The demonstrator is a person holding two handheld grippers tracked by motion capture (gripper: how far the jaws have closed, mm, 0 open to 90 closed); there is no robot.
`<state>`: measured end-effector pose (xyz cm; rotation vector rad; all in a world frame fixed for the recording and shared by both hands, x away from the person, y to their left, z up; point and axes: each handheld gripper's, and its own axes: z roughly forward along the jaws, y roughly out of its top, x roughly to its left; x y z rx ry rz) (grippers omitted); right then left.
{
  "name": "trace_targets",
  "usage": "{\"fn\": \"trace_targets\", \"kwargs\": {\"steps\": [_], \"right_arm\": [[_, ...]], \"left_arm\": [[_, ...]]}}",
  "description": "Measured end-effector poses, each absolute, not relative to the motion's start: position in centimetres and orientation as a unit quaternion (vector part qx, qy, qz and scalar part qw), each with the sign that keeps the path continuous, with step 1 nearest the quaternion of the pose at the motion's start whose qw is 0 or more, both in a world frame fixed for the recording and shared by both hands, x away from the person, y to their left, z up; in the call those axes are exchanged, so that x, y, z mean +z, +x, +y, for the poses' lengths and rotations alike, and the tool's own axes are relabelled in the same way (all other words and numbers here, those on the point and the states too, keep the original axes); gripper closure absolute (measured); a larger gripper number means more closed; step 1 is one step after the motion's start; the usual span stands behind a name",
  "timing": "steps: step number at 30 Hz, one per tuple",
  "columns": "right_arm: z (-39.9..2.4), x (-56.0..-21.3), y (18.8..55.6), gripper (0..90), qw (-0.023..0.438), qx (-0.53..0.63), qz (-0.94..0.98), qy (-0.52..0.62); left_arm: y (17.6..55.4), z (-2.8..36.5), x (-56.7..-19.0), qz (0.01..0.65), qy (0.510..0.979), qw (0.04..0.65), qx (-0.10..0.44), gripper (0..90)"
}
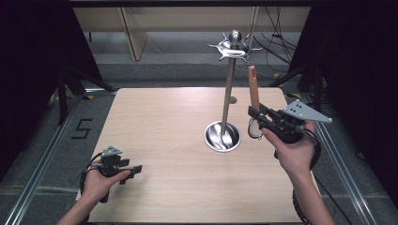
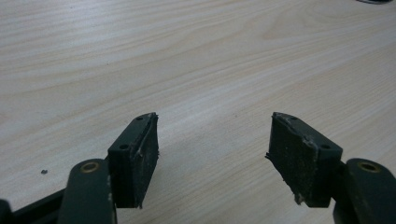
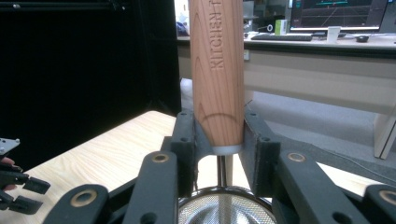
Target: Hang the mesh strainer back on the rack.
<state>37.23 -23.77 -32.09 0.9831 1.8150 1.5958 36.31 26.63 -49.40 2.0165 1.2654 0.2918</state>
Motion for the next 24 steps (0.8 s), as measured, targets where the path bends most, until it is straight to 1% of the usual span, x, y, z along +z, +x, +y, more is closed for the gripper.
{"fn": "trace_targets", "kwargs": {"steps": [16,18,22,24], "right_arm": [[-23.6,-31.3,37.2,69.9,0.275,0.600,0.659,0.359],[-23.5,-31.2,37.2,69.9,0.270,0.605,0.656,0.361],[-23.5,-30.9,37.3,70.0,0.277,0.606,0.656,0.356],[-23.3,-30.8,37.2,70.0,0.271,0.606,0.655,0.362]], "left_arm": [[36.3,26.6,-49.3,0.494,0.780,0.368,0.117,32.2],[36.3,26.6,-49.3,0.493,0.780,0.367,0.118,32.2],[36.3,26.6,-49.3,0.494,0.779,0.368,0.118,32.3],[36.3,26.6,-49.3,0.492,0.779,0.368,0.120,32.2]]}}
